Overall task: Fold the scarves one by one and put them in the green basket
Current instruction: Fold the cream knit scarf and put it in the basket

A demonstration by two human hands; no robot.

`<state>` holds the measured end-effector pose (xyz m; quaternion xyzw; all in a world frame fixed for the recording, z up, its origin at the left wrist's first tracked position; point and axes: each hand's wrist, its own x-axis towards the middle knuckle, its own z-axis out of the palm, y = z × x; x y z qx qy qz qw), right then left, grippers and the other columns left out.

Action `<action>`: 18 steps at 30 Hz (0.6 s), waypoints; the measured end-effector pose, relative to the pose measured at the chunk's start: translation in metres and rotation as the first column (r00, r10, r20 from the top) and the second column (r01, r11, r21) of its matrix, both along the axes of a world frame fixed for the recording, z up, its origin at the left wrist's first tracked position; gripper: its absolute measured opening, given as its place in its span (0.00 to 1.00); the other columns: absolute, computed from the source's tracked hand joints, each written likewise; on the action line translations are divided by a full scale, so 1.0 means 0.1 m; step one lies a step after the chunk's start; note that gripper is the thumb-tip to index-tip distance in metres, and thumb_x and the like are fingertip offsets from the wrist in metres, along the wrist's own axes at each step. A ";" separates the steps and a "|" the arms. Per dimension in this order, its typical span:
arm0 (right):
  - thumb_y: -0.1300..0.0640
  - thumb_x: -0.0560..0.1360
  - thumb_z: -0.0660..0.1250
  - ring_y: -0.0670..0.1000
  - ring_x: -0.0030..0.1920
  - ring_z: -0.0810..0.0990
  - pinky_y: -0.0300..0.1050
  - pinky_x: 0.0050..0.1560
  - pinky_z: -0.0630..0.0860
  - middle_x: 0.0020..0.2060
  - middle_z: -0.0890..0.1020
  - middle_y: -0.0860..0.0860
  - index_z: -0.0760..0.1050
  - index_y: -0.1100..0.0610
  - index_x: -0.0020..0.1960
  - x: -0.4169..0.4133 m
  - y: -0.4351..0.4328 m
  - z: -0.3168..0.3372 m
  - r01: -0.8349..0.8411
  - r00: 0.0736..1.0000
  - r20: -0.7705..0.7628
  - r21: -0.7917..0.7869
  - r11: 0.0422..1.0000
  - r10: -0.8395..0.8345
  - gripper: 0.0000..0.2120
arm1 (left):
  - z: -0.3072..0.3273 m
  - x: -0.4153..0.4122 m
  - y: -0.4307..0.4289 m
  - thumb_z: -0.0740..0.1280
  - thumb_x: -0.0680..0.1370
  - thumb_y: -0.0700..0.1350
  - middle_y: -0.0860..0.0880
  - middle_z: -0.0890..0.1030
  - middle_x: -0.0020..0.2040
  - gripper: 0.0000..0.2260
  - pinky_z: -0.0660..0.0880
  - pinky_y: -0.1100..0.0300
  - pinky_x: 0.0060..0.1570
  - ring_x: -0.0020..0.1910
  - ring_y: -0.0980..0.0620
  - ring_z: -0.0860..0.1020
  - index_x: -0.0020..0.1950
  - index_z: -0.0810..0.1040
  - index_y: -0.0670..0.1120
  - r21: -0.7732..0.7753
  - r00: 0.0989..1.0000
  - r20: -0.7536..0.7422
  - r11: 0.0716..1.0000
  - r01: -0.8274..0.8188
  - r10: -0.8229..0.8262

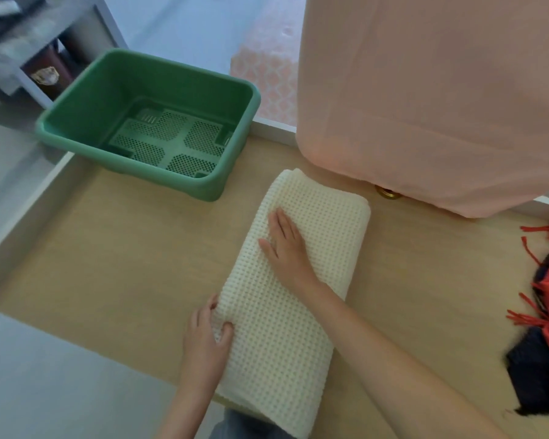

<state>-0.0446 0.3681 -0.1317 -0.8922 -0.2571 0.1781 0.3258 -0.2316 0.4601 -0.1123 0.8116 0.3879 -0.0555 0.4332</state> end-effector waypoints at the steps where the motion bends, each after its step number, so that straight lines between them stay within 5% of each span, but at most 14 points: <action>1: 0.47 0.82 0.50 0.47 0.76 0.38 0.51 0.76 0.38 0.78 0.42 0.48 0.44 0.53 0.78 0.03 -0.06 0.05 -0.003 1.000 0.028 -0.012 1.000 0.004 0.28 | 0.05 0.02 -0.01 0.65 0.78 0.41 0.50 0.69 0.64 0.24 0.65 0.55 0.64 0.63 0.52 0.68 0.73 0.65 0.48 -0.038 1.000 0.002 0.999 0.003 -0.003; 4: 0.43 0.81 0.51 0.47 0.75 0.33 0.50 0.74 0.32 0.77 0.38 0.46 0.44 0.48 0.78 0.01 -0.38 0.17 0.185 0.981 0.067 -0.017 0.983 -0.183 0.30 | 0.11 0.13 -0.03 0.63 0.79 0.53 0.50 0.66 0.69 0.26 0.64 0.53 0.67 0.67 0.52 0.67 0.76 0.61 0.49 -0.161 1.000 -0.011 0.987 -0.002 0.000; 7: 0.40 0.78 0.59 0.51 0.76 0.42 0.53 0.74 0.42 0.77 0.44 0.50 0.44 0.46 0.78 -0.10 -0.80 0.17 0.564 0.822 -0.088 -0.007 0.826 -0.562 0.36 | 0.06 0.25 -0.03 0.55 0.76 0.66 0.49 0.67 0.69 0.33 0.69 0.49 0.65 0.66 0.48 0.70 0.76 0.61 0.49 -0.104 0.993 -0.094 0.993 0.063 -0.073; 10: 0.43 0.74 0.67 0.53 0.73 0.60 0.49 0.70 0.60 0.75 0.56 0.53 0.43 0.48 0.78 -0.19 -1.05 0.15 0.738 0.623 -0.502 0.123 0.664 -0.600 0.43 | -0.02 0.31 -0.12 0.53 0.81 0.58 0.46 0.73 0.66 0.25 0.70 0.50 0.61 0.62 0.48 0.73 0.73 0.65 0.47 -0.059 0.997 -0.057 0.997 0.044 -0.047; 12: 0.47 0.73 0.70 0.50 0.69 0.67 0.48 0.66 0.67 0.73 0.63 0.52 0.42 0.47 0.78 -0.19 -1.14 0.19 0.780 0.561 -0.631 0.187 0.598 -0.535 0.45 | -0.02 0.34 -0.26 0.52 0.83 0.52 0.48 0.74 0.65 0.20 0.70 0.54 0.55 0.57 0.52 0.73 0.73 0.64 0.48 -0.144 0.999 -0.015 0.989 0.030 -0.032; 15: 0.47 0.74 0.69 0.51 0.71 0.63 0.54 0.70 0.64 0.73 0.61 0.51 0.45 0.46 0.78 -0.08 -1.26 0.25 0.765 0.618 -0.510 0.217 0.606 -0.598 0.42 | 0.00 0.38 -0.46 0.52 0.83 0.51 0.49 0.70 0.69 0.21 0.68 0.53 0.60 0.62 0.50 0.71 0.76 0.58 0.48 -0.097 0.997 -0.019 0.992 0.078 -0.080; 18: 0.39 0.77 0.60 0.49 0.75 0.47 0.53 0.74 0.47 0.77 0.48 0.48 0.42 0.43 0.77 -0.08 -1.39 0.26 0.598 0.797 -0.178 0.097 0.796 -0.577 0.37 | 0.04 0.45 -0.54 0.52 0.83 0.49 0.46 0.59 0.76 0.24 0.56 0.52 0.71 0.73 0.48 0.60 0.78 0.53 0.48 0.231 0.977 0.077 0.957 0.176 -0.199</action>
